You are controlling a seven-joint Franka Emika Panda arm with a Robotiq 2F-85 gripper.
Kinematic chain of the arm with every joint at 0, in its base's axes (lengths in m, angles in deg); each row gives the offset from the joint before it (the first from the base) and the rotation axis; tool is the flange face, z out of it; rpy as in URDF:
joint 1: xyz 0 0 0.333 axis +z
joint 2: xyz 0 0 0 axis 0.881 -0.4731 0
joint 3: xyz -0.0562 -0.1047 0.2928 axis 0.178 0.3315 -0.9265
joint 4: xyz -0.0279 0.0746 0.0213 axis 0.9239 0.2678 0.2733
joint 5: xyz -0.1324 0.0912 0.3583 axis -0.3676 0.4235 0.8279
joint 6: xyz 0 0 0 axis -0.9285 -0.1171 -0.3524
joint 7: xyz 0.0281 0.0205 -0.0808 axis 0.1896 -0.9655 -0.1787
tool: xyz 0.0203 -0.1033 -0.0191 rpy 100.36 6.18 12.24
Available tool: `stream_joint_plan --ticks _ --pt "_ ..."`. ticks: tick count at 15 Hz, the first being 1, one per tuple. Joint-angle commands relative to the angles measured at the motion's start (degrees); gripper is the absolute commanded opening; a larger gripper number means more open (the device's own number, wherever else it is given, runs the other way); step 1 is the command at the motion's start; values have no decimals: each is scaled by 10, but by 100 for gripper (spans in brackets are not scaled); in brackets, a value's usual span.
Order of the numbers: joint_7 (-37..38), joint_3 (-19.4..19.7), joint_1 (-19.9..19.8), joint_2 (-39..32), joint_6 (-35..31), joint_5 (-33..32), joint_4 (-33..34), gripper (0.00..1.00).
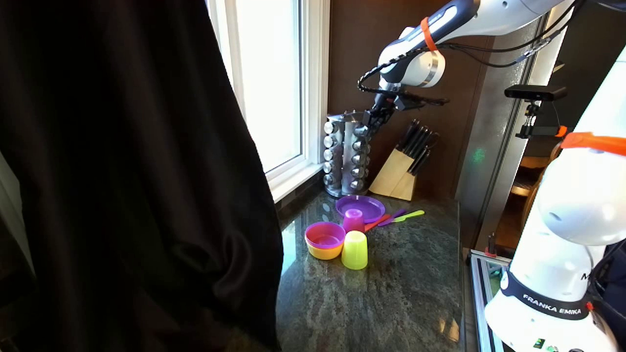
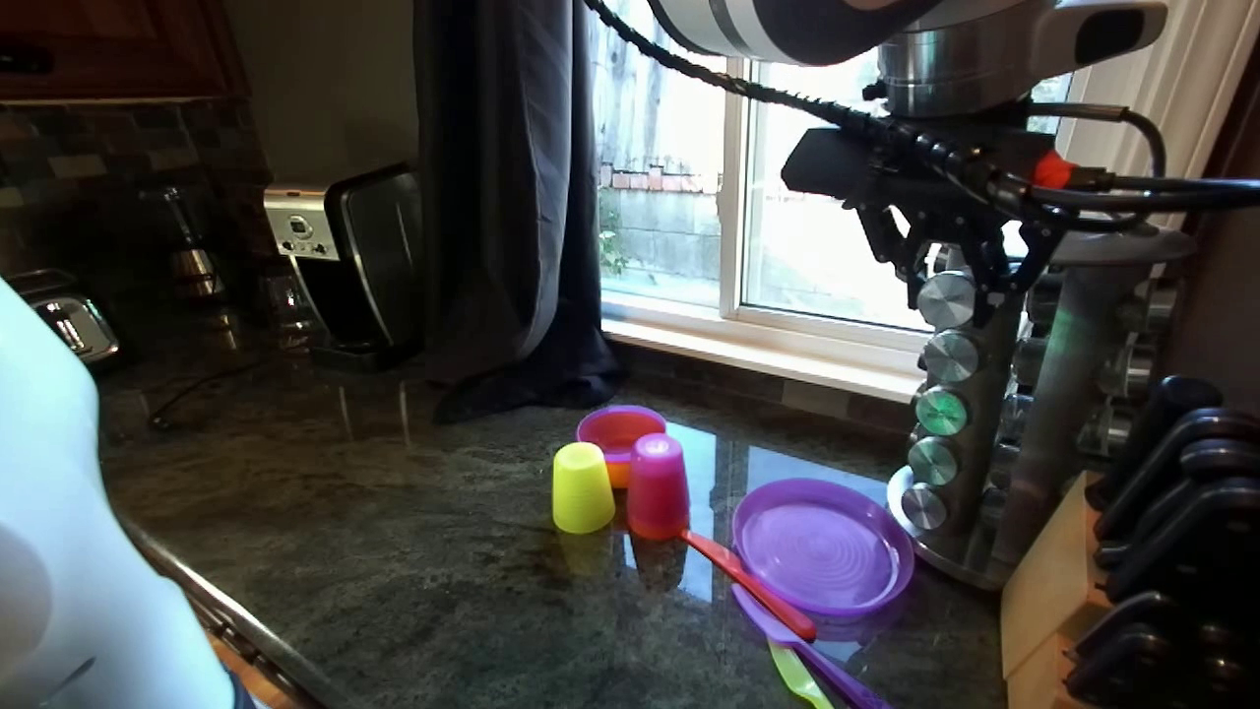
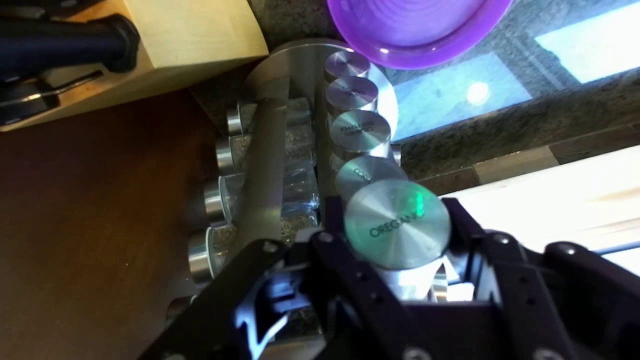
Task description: Remove one bottle from the rack
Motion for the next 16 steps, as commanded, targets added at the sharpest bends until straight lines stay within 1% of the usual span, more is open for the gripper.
stream_joint_plan --ticks 1,6,7,9,11,12,14,16 --pt "15 -3 -1 35 34 -8 -1 25" --pt "9 -1 -2 40 52 -13 1 25" --pt "-13 2 2 40 9 -1 -7 25" --pt "-19 4 -1 36 1 -7 -5 25" --pt "-37 7 -4 29 -29 -20 -7 25" --pt "-45 9 -5 26 -32 -24 -6 25" --pt "-78 12 -2 24 -58 -28 -13 25" --pt "-95 15 -3 22 -58 -36 -16 25"
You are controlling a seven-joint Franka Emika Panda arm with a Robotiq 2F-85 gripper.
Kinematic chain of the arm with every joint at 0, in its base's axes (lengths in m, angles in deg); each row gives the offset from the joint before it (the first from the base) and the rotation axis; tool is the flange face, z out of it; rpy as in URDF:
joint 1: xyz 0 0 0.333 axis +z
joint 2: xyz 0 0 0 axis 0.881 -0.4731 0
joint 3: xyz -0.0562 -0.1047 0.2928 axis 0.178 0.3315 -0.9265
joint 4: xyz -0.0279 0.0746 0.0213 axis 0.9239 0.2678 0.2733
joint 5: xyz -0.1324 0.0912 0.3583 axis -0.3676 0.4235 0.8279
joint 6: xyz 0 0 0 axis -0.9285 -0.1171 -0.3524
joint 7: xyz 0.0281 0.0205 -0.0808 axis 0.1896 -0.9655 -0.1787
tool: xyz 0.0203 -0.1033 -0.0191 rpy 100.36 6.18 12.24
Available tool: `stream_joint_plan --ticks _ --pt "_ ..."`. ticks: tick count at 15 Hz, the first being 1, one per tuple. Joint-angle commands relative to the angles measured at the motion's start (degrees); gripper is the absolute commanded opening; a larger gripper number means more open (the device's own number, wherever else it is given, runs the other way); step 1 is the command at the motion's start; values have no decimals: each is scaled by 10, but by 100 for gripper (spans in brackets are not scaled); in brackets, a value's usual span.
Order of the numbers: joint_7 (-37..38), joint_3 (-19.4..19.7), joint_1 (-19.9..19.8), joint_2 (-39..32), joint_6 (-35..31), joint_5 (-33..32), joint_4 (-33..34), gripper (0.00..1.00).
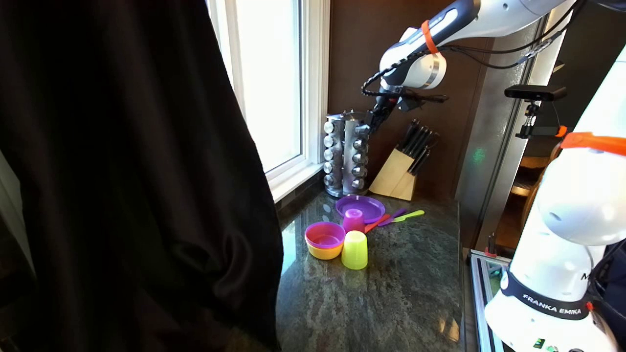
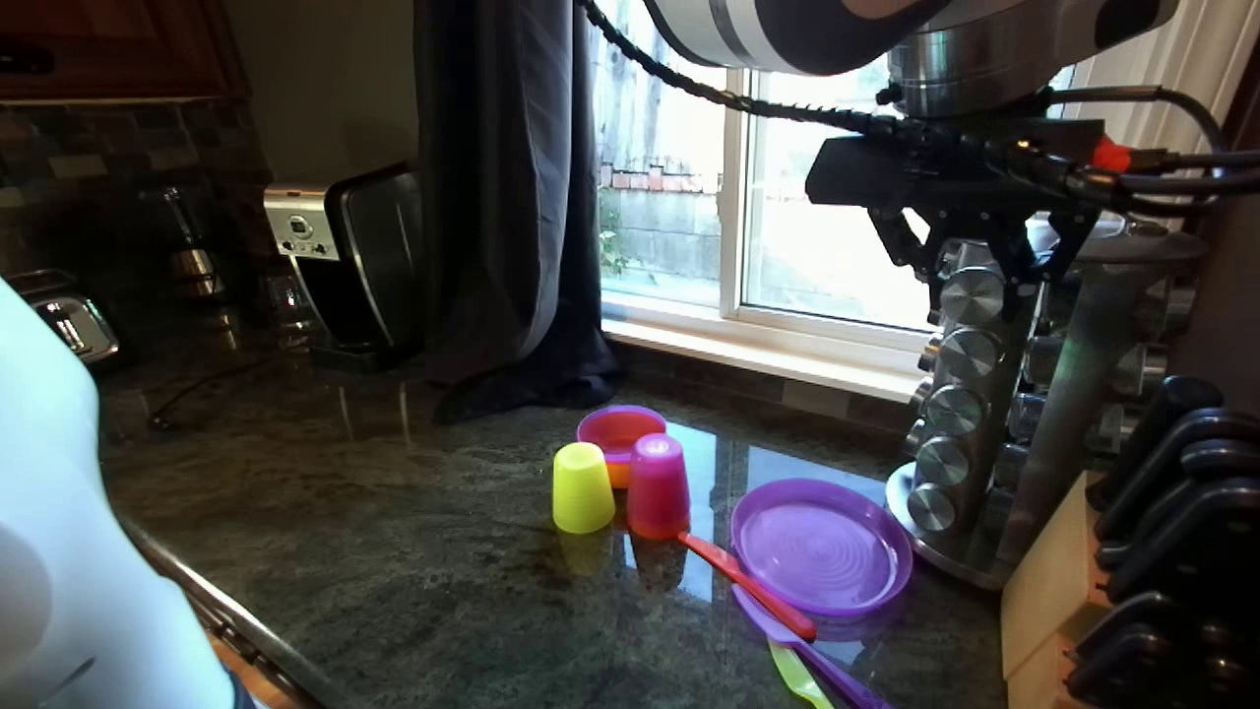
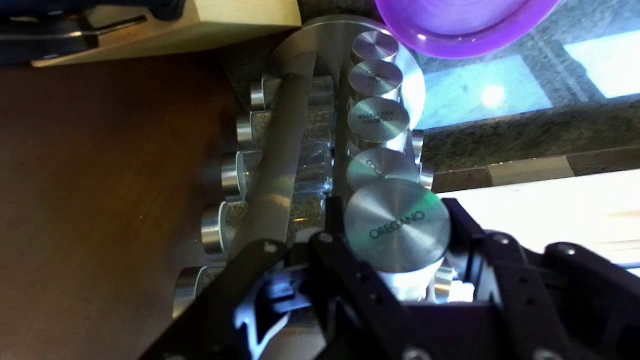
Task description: Remove one bottle from the rack
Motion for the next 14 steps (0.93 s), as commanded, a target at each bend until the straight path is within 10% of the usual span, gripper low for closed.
stream_joint_plan --ticks 1,14 --pt "-27 8 -6 23 -4 -31 -10 25" --pt "-110 14 -5 28 30 -39 -18 25"
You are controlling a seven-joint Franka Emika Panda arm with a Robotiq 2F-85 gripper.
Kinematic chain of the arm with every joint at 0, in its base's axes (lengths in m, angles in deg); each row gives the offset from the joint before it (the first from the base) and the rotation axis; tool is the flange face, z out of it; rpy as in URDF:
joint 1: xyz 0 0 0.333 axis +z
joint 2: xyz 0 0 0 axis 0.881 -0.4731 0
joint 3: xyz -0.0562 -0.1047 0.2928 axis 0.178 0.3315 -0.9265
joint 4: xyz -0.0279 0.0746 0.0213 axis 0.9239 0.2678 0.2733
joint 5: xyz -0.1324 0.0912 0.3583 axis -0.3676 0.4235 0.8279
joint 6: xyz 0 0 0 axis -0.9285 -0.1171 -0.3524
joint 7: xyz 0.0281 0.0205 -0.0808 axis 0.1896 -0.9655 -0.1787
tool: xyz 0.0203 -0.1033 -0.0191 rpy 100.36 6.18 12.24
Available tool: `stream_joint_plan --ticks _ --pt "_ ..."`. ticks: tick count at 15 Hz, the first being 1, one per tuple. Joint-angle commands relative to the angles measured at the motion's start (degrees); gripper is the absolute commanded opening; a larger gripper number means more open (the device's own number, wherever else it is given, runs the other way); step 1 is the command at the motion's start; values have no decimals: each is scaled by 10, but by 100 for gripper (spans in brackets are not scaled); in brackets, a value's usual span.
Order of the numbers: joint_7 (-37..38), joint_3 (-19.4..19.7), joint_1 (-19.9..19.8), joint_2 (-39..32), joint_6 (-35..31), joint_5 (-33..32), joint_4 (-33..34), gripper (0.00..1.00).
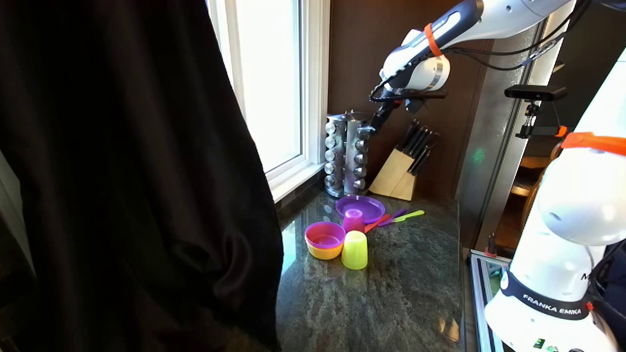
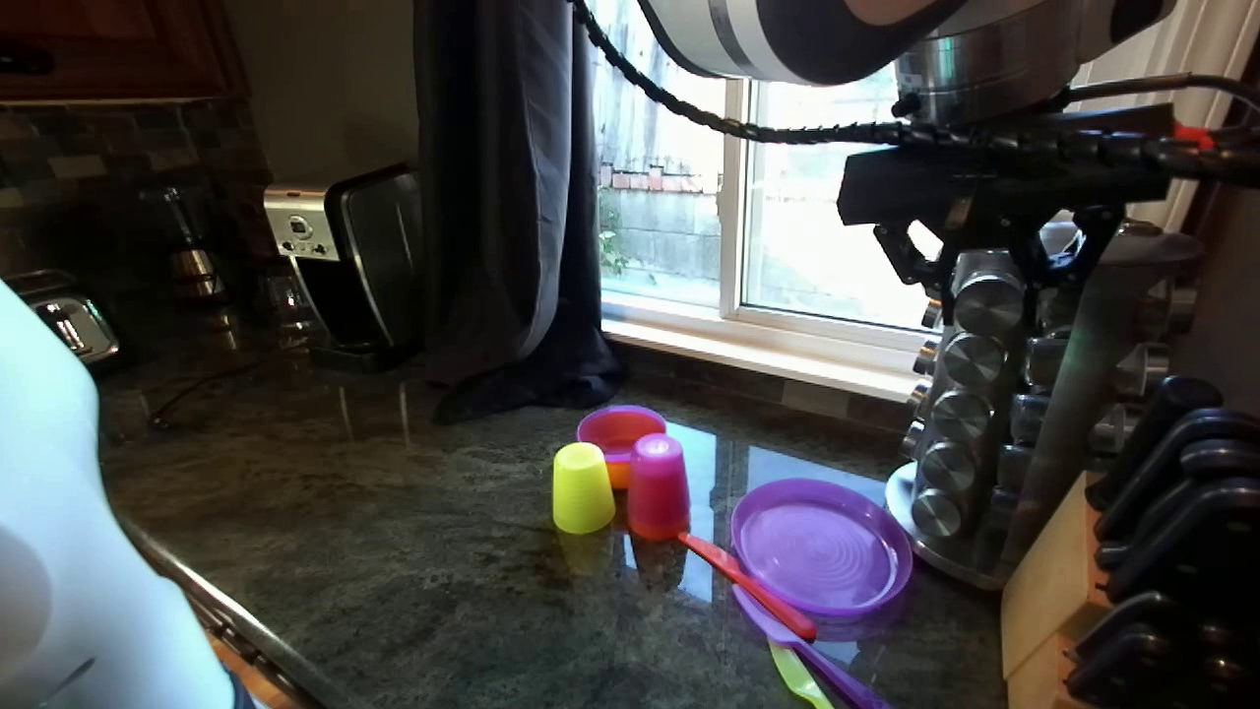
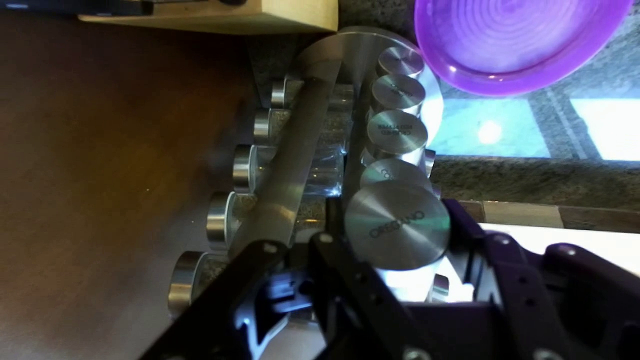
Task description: Remove one bottle from the rack
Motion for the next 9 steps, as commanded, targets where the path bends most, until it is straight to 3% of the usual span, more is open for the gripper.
stream_joint_plan --ticks 1,9 --pt "-2 2 -6 28 56 -23 -7 25" --pt "-5 3 -7 56 166 -30 5 25"
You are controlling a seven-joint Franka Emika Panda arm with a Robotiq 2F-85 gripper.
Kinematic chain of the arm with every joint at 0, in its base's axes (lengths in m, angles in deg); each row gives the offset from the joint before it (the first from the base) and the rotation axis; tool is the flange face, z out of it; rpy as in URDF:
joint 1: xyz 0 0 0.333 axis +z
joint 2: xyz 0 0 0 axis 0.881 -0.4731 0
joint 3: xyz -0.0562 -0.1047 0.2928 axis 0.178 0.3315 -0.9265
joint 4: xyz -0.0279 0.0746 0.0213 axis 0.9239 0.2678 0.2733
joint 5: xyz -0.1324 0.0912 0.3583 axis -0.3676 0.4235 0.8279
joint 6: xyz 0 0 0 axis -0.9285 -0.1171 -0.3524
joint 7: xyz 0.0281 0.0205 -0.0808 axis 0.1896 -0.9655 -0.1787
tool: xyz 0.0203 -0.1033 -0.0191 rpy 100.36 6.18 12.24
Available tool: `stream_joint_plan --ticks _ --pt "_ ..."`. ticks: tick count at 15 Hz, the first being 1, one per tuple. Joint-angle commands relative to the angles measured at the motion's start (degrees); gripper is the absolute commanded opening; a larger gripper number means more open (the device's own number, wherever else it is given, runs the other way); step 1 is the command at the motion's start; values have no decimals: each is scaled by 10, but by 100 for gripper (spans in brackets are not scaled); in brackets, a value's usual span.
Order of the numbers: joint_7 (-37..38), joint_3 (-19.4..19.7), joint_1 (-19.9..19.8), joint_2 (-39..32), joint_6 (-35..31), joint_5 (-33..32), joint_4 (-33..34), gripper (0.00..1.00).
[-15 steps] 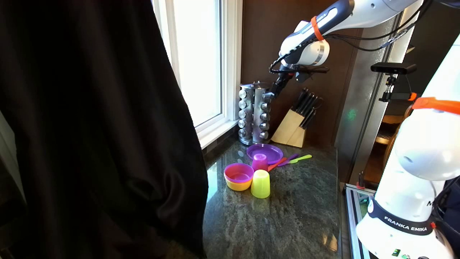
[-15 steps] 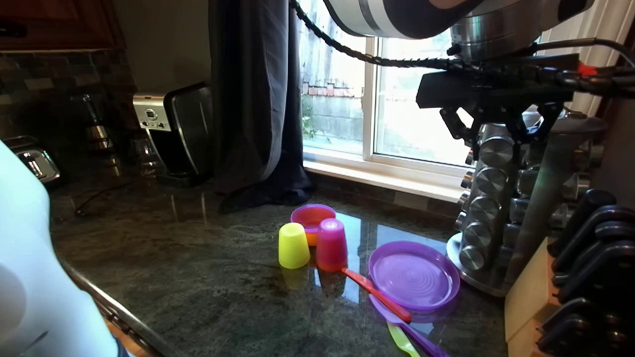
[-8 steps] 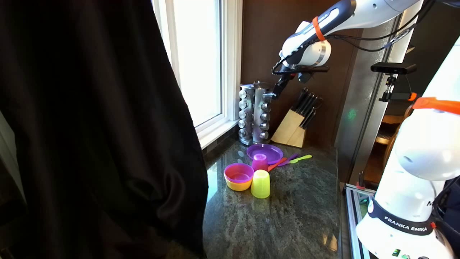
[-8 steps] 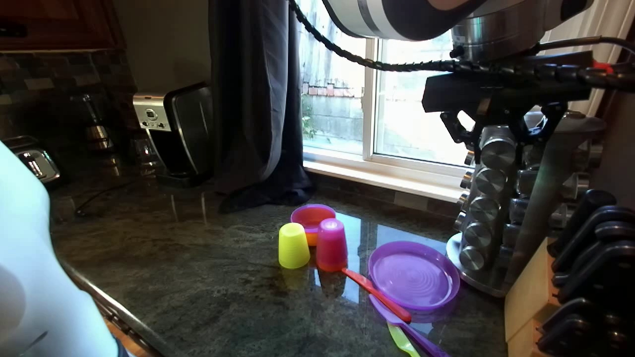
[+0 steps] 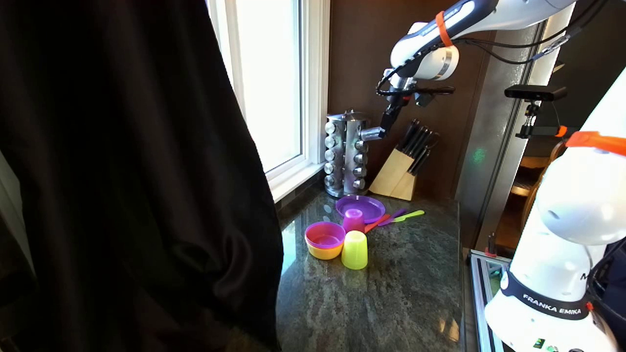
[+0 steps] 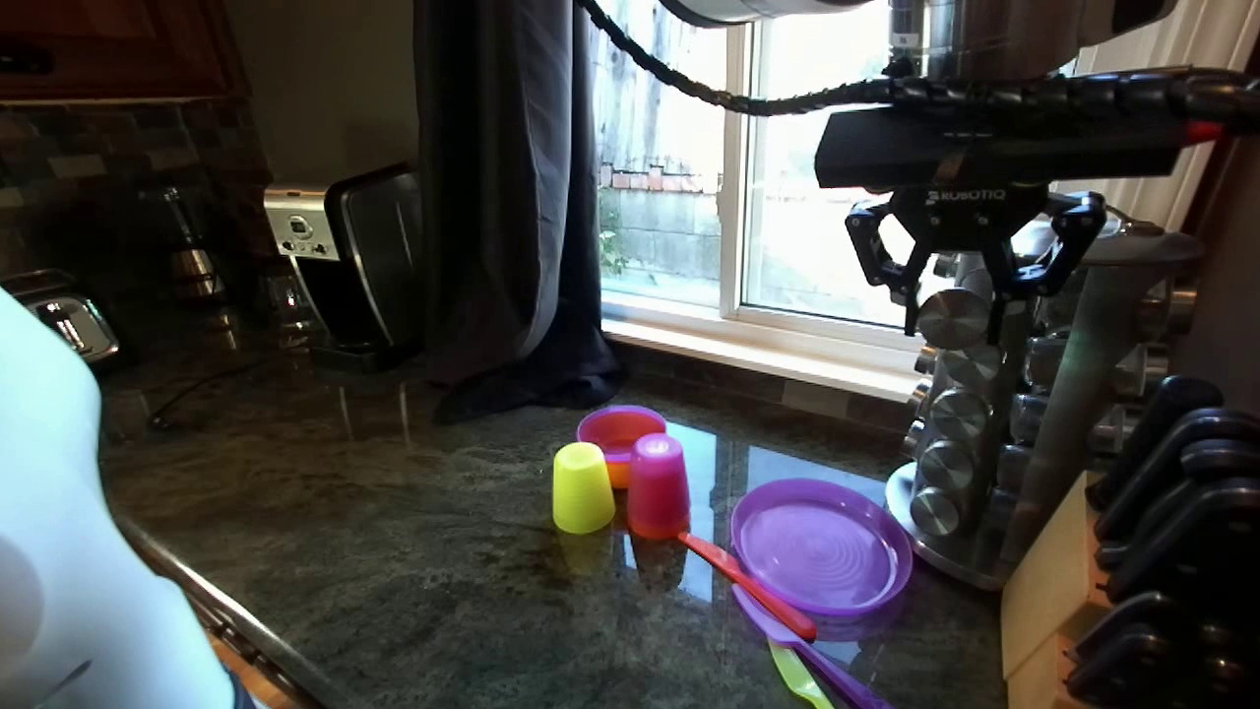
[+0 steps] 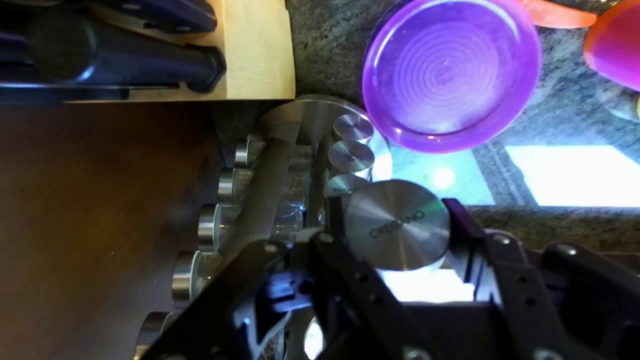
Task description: Remove one bottle from the rack
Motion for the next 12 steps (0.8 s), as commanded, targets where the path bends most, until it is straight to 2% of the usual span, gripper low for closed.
stream_joint_plan --ticks 1,4,8,12 --pt "-1 2 2 19 39 -8 -1 25" --pt "22 -4 0 9 99 -15 19 25" --pt "70 -17 5 -14 265 -18 80 25" --pt "155 -41 13 -45 332 -41 121 25"
